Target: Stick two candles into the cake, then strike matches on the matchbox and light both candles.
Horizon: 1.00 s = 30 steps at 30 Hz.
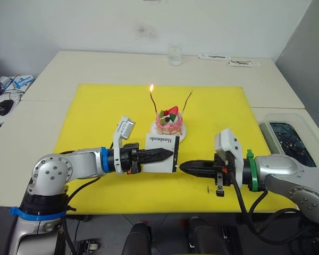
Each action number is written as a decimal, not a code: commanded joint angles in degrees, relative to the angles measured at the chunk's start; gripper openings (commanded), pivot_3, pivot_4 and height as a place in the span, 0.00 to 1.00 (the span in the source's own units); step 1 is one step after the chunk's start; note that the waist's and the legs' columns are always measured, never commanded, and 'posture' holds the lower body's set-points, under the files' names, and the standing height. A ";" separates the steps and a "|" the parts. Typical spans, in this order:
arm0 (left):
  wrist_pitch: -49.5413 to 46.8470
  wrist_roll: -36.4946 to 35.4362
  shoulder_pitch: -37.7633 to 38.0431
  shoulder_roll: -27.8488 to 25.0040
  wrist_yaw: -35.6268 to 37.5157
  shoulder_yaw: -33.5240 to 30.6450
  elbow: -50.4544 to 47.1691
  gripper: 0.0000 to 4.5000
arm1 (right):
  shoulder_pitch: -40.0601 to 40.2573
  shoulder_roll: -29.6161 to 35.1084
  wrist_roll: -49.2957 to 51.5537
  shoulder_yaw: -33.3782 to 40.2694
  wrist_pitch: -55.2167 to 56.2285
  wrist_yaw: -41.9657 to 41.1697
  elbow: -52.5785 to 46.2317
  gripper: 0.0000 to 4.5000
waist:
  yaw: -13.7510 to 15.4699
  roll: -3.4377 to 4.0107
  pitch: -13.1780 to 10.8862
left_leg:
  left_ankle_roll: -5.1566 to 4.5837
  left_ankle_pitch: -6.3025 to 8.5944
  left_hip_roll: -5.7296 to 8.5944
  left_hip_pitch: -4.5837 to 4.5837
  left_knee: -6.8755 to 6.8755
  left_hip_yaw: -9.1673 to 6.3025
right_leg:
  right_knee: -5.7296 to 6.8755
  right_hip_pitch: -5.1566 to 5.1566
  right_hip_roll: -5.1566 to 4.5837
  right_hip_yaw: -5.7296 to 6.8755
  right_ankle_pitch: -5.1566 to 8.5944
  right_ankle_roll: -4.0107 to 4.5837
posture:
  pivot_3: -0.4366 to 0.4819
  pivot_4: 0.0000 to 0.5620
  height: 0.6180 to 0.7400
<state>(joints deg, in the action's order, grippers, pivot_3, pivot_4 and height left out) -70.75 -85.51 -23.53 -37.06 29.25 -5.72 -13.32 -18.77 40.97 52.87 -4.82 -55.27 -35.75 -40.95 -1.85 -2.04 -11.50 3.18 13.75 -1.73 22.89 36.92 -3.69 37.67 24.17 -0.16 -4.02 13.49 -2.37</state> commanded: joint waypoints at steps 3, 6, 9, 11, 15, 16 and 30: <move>0.17 -2.28 -1.11 0.16 -0.20 -1.14 -0.80 0.00 | -1.54 -1.82 1.50 0.04 -1.09 0.89 0.57 0.00 | 0.00 0.00 0.00 | 0.00 0.00 0.00 0.00 0.00 0.01 | 0.00 0.00 0.00 -0.01 0.00 0.00 | 0.48 0.27 1.00; 0.08 -2.38 -1.17 0.22 -0.20 -1.12 -0.91 0.00 | -1.77 -2.32 1.46 -0.03 -1.58 1.05 0.67 0.00 | -0.01 0.00 0.00 | 0.00 0.00 0.00 0.01 -0.01 0.00 | 0.00 0.00 0.00 0.00 0.00 0.00 | 0.48 0.27 1.00; 0.03 -2.36 -1.09 0.23 -0.09 -1.05 -1.06 0.00 | -1.44 -2.88 1.46 0.22 -1.82 1.43 0.75 0.00 | -0.01 0.00 0.00 | 0.00 0.00 0.00 0.01 -0.01 0.01 | 0.00 0.00 0.00 0.00 0.00 0.00 | 0.48 0.27 1.00; -0.01 -2.24 -1.02 0.19 0.07 -0.98 -1.17 0.00 | -1.04 -3.22 1.77 0.63 -1.79 1.47 0.71 0.00 | 0.00 0.00 0.00 | 0.00 0.00 0.00 0.00 -0.01 0.01 | -0.01 0.00 0.00 0.00 0.00 0.00 | 0.48 0.27 1.00; -0.10 -2.21 -0.99 0.06 0.33 -1.02 -1.17 0.00 | -0.26 -3.34 1.87 1.11 -1.56 1.38 0.68 0.00 | -0.01 0.00 0.00 | 0.00 0.00 0.00 0.01 -0.01 0.01 | 0.00 0.00 0.00 0.00 0.00 0.00 | 0.48 0.27 1.00; -0.13 -2.22 -1.01 0.08 0.38 -1.00 -1.15 0.00 | -0.02 -3.42 1.88 1.21 -1.44 1.41 0.73 0.00 | -0.01 0.00 0.00 | 0.00 0.00 0.00 0.01 -0.01 0.01 | 0.00 0.00 0.00 0.00 0.00 0.00 | 0.48 0.27 1.00; -0.34 -2.01 -0.58 0.15 0.89 -0.64 -1.46 0.00 | 1.65 -4.49 1.55 2.96 0.19 1.34 2.47 0.00 | -0.01 0.00 0.00 | 0.00 0.00 0.00 0.00 -0.01 0.01 | 0.00 0.00 0.00 0.00 0.00 0.00 | 0.48 0.27 1.00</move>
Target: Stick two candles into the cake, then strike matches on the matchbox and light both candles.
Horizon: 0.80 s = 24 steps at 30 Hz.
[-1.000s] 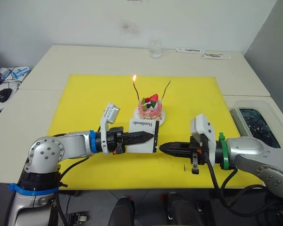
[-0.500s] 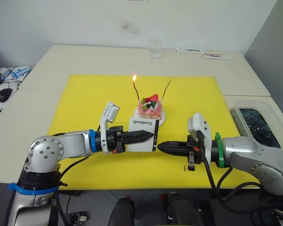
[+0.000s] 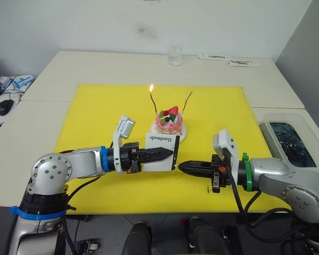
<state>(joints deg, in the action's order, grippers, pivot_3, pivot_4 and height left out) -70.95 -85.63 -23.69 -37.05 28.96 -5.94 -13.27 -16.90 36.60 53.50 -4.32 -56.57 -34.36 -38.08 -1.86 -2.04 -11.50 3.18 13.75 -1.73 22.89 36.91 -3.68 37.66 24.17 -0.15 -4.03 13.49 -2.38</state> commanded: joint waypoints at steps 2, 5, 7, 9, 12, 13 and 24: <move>-0.08 -1.51 -0.29 0.05 1.11 -0.43 -1.42 0.00 | -0.54 -0.26 1.42 3.03 1.57 -0.17 -0.42 0.00 | 0.01 0.00 0.00 | 0.00 0.00 0.00 0.00 0.00 0.00 | 0.00 0.00 0.00 0.00 0.00 0.00 | 0.48 0.27 1.00; 0.19 -0.35 -0.10 0.09 1.00 -0.34 -0.97 0.00 | -0.92 -0.23 2.05 3.63 1.37 -0.32 -0.55 0.00 | 0.00 0.00 0.00 | 0.00 0.00 0.00 0.00 0.00 0.00 | 0.00 0.00 0.00 0.00 0.00 0.00 | 0.48 0.27 1.00; 0.40 -0.19 -0.13 0.39 0.64 -0.38 -0.74 0.00 | -0.93 -0.02 1.94 3.60 1.36 -0.47 -0.63 0.00 | 0.00 0.00 0.00 | 0.00 0.00 0.00 0.00 -0.01 0.00 | 0.00 0.00 0.00 0.00 0.00 0.00 | 0.48 0.27 1.00; 0.45 -0.31 -0.21 0.59 0.37 -0.39 -0.59 0.00 | -0.84 0.20 1.41 3.28 1.53 -0.62 -0.70 0.00 | 0.00 0.00 0.00 | 0.00 0.00 0.00 0.00 0.00 0.00 | 0.00 0.00 0.00 0.00 0.00 0.00 | 0.48 0.27 1.00; 0.31 -0.74 -0.27 0.89 -0.23 -0.39 -0.40 0.00 | -0.85 0.21 0.62 2.62 1.86 -0.70 -0.89 0.00 | 0.00 0.00 0.00 | 0.00 0.00 0.00 0.00 0.00 0.00 | 0.00 0.00 0.00 0.00 0.00 0.00 | 0.48 0.27 1.00; 0.25 -0.87 -0.25 0.95 -0.40 -0.39 -0.38 0.00 | -0.96 0.11 0.44 2.41 1.92 -0.66 -0.92 0.00 | 0.00 0.00 0.00 | 0.00 0.00 0.00 0.00 0.00 0.00 | 0.00 0.00 0.00 0.00 0.00 0.00 | 0.48 0.27 1.00; 0.43 0.03 -0.24 1.59 -1.07 -0.28 -0.24 0.00 | -1.51 1.08 -0.02 1.84 2.01 -2.14 -1.65 0.00 | 0.01 0.00 0.00 | 0.00 0.00 0.00 0.00 0.00 0.00 | 0.00 0.00 0.00 0.00 0.00 0.00 | 0.48 0.27 1.00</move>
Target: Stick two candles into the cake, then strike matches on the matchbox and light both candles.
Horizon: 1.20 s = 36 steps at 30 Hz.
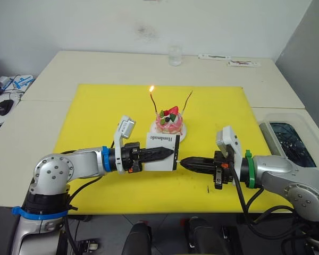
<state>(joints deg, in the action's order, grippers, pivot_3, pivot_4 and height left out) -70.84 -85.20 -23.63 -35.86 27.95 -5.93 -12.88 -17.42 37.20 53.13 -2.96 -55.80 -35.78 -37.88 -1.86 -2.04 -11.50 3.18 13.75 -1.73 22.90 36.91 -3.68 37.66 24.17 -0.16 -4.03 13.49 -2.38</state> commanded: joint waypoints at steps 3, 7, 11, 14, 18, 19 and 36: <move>0.32 -0.18 -0.39 0.62 -0.22 -0.25 -0.51 0.00 | -1.10 0.42 -0.33 0.23 1.53 -0.83 -1.73 0.00 | 0.00 0.00 0.00 | 0.00 0.00 0.00 0.00 0.00 0.00 | 0.00 0.00 0.00 0.00 0.00 0.00 | 0.48 0.27 1.00; 0.36 0.20 -0.34 0.82 -0.50 -0.16 -0.50 0.00 | -0.85 0.24 -0.92 -0.07 2.04 -0.79 -1.63 0.00 | 0.00 0.00 0.00 | 0.00 0.00 0.00 0.00 0.00 0.00 | 0.00 0.00 0.00 0.00 0.00 0.00 | 0.48 0.27 1.00; 0.34 0.62 -0.35 1.09 -0.72 -0.18 -0.53 0.00 | -0.80 0.05 -1.38 -0.30 2.39 -0.92 -1.58 0.00 | 0.00 0.00 0.00 | 0.00 0.00 0.00 0.00 0.00 0.00 | 0.00 0.00 0.00 0.00 0.00 0.00 | 0.48 0.27 1.00; 0.36 0.99 -0.29 1.27 -0.73 -0.14 -0.61 0.00 | -0.78 -0.05 -1.53 -0.46 2.73 -1.18 -1.64 0.00 | 0.00 0.00 0.00 | 0.00 0.00 0.00 0.00 0.00 0.00 | 0.00 0.00 0.00 0.00 0.00 0.00 | 0.48 0.27 1.00; 0.78 2.72 -0.15 1.55 -0.79 -0.12 -0.40 0.00 | -0.67 1.36 0.87 1.22 1.98 -2.44 -2.70 0.00 | 0.01 0.00 0.00 | 0.00 0.00 0.00 0.00 0.00 0.00 | 0.00 0.00 0.00 0.00 0.00 0.00 | 0.48 0.27 1.00; 0.77 2.84 -0.19 1.68 -0.80 -0.18 -0.30 0.00 | -0.73 1.70 1.08 1.40 1.95 -2.62 -2.83 0.00 | 0.00 0.00 0.00 | 0.00 0.00 0.00 0.00 0.00 0.00 | 0.00 0.00 0.00 0.00 0.00 0.00 | 0.48 0.27 1.00; -0.46 1.17 -0.80 2.20 -1.05 -0.77 0.54 0.00 | -5.11 0.69 -4.58 -2.28 2.75 -2.17 0.18 0.00 | 0.00 0.00 0.00 | 0.00 0.00 0.00 0.01 0.00 0.00 | 0.00 0.00 0.00 0.00 -0.01 -0.01 | 0.48 0.27 1.00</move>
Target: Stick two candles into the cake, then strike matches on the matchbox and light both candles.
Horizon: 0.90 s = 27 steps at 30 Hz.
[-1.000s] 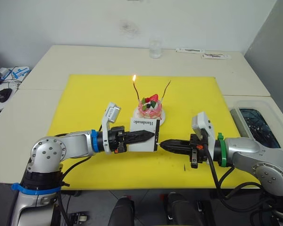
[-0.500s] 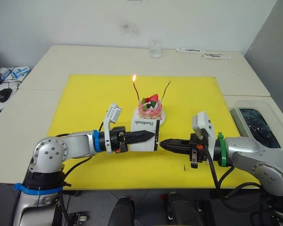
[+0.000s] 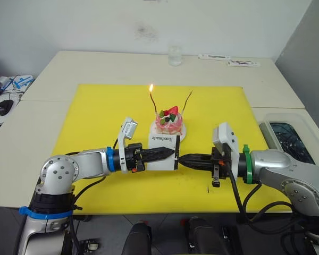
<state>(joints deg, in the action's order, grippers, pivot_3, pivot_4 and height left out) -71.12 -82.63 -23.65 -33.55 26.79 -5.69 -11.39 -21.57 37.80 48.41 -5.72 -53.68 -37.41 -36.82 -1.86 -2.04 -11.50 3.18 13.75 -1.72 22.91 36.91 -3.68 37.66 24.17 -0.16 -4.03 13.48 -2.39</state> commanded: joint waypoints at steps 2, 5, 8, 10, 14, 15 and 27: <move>-0.13 -1.44 -0.80 -0.08 0.07 -1.04 -0.96 0.00 | -1.01 0.23 0.52 0.42 0.22 -0.68 -1.17 0.00 | 0.00 0.00 0.00 | 0.00 0.00 0.00 0.00 -0.01 0.00 | 0.00 0.00 0.00 0.00 0.00 0.00 | 0.48 0.27 1.00; -0.07 -1.39 -0.85 -0.05 0.10 -1.05 -0.92 0.00 | -0.89 0.42 0.98 0.30 -0.19 -0.99 -1.60 0.00 | 0.00 0.00 0.00 | 0.00 0.00 0.00 -0.01 -0.01 0.00 | 0.00 0.00 0.00 0.00 0.00 0.00 | 0.48 0.27 1.00; -0.06 -1.41 -0.94 -0.15 0.08 -1.18 -0.78 0.00 | -0.67 0.70 1.47 0.48 -0.75 -1.38 -1.91 0.00 | 0.00 0.00 0.00 | 0.00 0.00 0.00 -0.01 0.00 0.00 | 0.00 0.00 0.00 0.00 0.00 0.00 | 0.48 0.27 1.00; -0.06 -1.44 -0.93 -0.19 0.08 -1.24 -0.76 0.00 | -0.40 1.05 1.65 0.60 -1.01 -1.87 -2.06 0.00 | 0.00 0.00 0.00 | 0.00 0.00 0.00 -0.01 0.01 0.00 | 0.00 0.00 0.00 0.00 0.00 0.00 | 0.48 0.27 1.00; -0.09 -1.61 -0.83 -0.25 0.16 -1.35 -0.76 0.00 | 0.09 1.37 1.04 0.65 -0.70 -1.87 -1.78 0.00 | 0.00 0.00 0.00 | 0.00 0.00 0.00 -0.01 0.00 0.00 | 0.00 0.00 0.00 0.00 0.00 0.00 | 0.48 0.27 1.00; -0.12 -1.67 -0.81 -0.26 0.20 -1.35 -0.79 0.00 | 0.14 1.42 0.92 0.61 -0.63 -1.90 -1.68 0.00 | 0.00 0.00 0.00 | 0.00 0.00 0.00 -0.01 0.00 0.00 | 0.00 0.00 0.00 0.00 0.00 0.00 | 0.48 0.27 1.00; -0.14 -3.05 -1.07 0.10 -0.25 -1.33 -0.91 0.00 | 0.22 1.06 -1.55 -0.58 0.43 -1.71 -0.93 0.00 | 0.00 0.00 0.00 | 0.00 0.00 0.00 -0.01 0.00 0.00 | 0.00 0.00 0.00 0.00 0.00 0.00 | 0.48 0.27 1.00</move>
<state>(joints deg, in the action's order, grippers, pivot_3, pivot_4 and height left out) -71.17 -83.66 -23.67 -33.57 26.59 -5.92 -11.37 -21.25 38.75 47.34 -6.17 -54.31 -38.72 -36.89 -1.86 -2.04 -11.50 3.18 13.75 -1.72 22.90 36.91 -3.68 37.66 24.17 -0.16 -4.03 13.48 -2.39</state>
